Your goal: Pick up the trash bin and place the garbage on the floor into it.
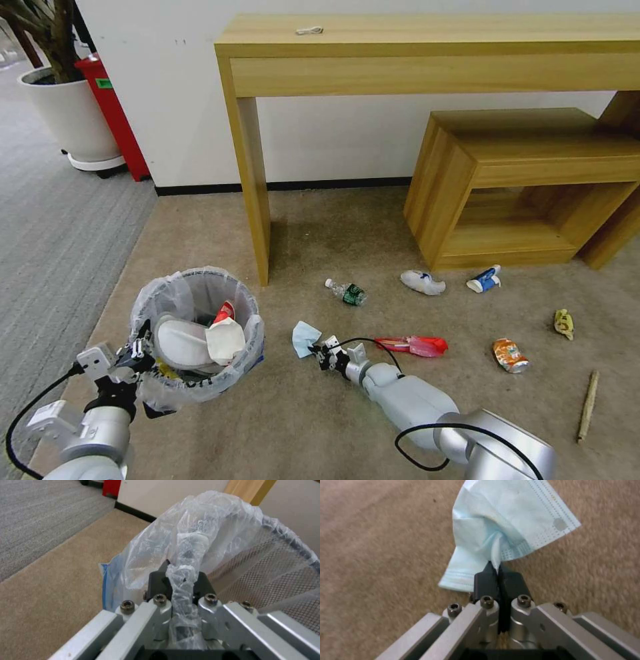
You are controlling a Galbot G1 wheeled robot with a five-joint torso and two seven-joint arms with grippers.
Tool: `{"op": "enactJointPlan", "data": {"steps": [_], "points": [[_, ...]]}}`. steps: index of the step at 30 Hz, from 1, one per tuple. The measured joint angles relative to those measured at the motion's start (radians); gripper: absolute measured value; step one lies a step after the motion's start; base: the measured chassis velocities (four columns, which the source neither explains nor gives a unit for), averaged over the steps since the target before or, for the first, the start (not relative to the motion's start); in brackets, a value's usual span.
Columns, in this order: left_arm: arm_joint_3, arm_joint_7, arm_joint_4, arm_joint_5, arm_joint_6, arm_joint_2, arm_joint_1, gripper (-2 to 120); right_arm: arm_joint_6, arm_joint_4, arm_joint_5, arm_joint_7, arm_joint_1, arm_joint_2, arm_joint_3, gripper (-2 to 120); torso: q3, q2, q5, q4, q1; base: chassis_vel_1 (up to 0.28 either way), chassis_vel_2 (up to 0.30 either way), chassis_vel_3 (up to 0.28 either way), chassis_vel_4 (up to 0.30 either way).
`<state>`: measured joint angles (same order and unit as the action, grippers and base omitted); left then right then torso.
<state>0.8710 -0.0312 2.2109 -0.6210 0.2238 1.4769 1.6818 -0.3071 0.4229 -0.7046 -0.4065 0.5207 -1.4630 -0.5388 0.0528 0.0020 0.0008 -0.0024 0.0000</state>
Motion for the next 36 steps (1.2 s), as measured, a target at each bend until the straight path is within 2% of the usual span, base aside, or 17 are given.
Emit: {"op": "enactJointPlan", "data": {"steps": [7, 10, 15, 17, 18, 22, 23, 25, 26, 29, 31, 33, 36], "points": [[0.004, 0.0, -0.031, 0.003, 0.0, -0.007, -0.01, 3, -0.073, 0.052, -0.051, -0.076, 0.007, 0.028, -0.009, 0, 0.0, 0.0, 0.0, 0.0, 0.0, 0.0, 0.0, 0.0, 0.0], [0.004, -0.001, -0.059, 0.011, 0.0, -0.01, -0.018, 3, -0.132, 0.106, -0.103, -0.124, 0.014, 0.06, -0.015, 0, 0.0, 0.0, 0.0, 0.0, 0.0, 0.0, 0.0, 0.0, 0.0], [0.002, -0.002, -0.076, 0.017, 0.003, -0.014, -0.023, 3, -0.159, 0.2, -0.148, -0.146, 0.027, 0.111, -0.02, 0, 0.0, 0.0, 0.0, 0.0, 0.0, 0.0, 0.0, 0.0, 0.0], [-0.001, -0.006, -0.08, 0.015, 0.015, -0.018, -0.026, 3, -0.166, 0.319, -0.196, -0.15, 0.04, 0.174, -0.032, 0, 0.0, 0.0, 0.0002, 0.0, 0.0, 0.0, 0.0, 0.0, 0.0], [-0.001, -0.006, -0.08, 0.015, 0.015, -0.018, -0.026, 3, -0.166, 0.319, -0.196, -0.15, 0.04, 0.174, -0.032, 0, 0.0, 0.0, 0.0002, 0.0, 0.0, 0.0, 0.0, 0.0, 0.0], [-0.005, -0.025, -0.067, -0.018, 0.047, -0.033, -0.029, 3, -0.185, 0.526, -0.247, -0.15, 0.048, 0.332, -0.027, 0, 0.0, 0.0, 0.0004, 0.0001, 0.0, 0.0, 0.0, 0.0, 0.0], [-0.005, -0.025, -0.067, -0.018, 0.047, -0.033, -0.029, 3, -0.185, 0.526, -0.247, -0.15, 0.048, 0.332, -0.027, 0, 0.0, 0.0, 0.0004, 0.0001, 0.0, 0.0, 0.0, 0.0, 0.0], [-0.005, -0.039, -0.055, -0.047, 0.065, -0.046, -0.031, 3, -0.191, 0.658, -0.272, -0.146, 0.041, 0.438, -0.014, 0, 0.0, 0.0, -0.0004, -0.0011, 0.0, 0.0, 0.0, 0.0, 0.0], [-0.005, -0.039, -0.055, -0.047, 0.065, -0.046, -0.031, 3, -0.191, 0.658, -0.272, -0.146, 0.041, 0.438, -0.014, 0, 0.0, 0.0, -0.0004, -0.0011, 0.0, 0.0, 0.0, 0.0, 0.0], [-0.009, -0.046, -0.048, -0.07, 0.08, -0.07, -0.031, 3, -0.192, 0.864, -0.29, -0.142, 0.019, 0.53, 0.012, 0, 0.0, 0.0, 0.0001, -0.0002, 0.0, 0.0, 0.0, 0.0, 0.0], [-0.009, -0.047, -0.048, -0.072, 0.081, -0.073, -0.031, 3, -0.192, 0.889, -0.291, -0.142, 0.015, 0.538, 0.016, 0, 0.0, 0.0, 0.0, -0.0001, 0.0, 0.0, 0.0, 0.0, 0.0], [-0.014, -0.05, -0.042, -0.082, 0.09, -0.092, -0.029, 3, -0.186, 1.03, -0.302, -0.128, -0.013, 0.58, 0.029, 0, 0.0, 0.0, -0.0001, 0.0003, 0.0, 0.0, 0.0, 0.0, 0.0], [-0.017, -0.05, -0.038, -0.089, 0.095, -0.104, -0.029, 3, -0.178, 1.103, -0.309, -0.118, -0.039, 0.592, 0.026, 0, 0.0, 0.0, 0.0002, 0.0002, 0.0, 0.0, 0.0, 0.0, 0.0]]}}
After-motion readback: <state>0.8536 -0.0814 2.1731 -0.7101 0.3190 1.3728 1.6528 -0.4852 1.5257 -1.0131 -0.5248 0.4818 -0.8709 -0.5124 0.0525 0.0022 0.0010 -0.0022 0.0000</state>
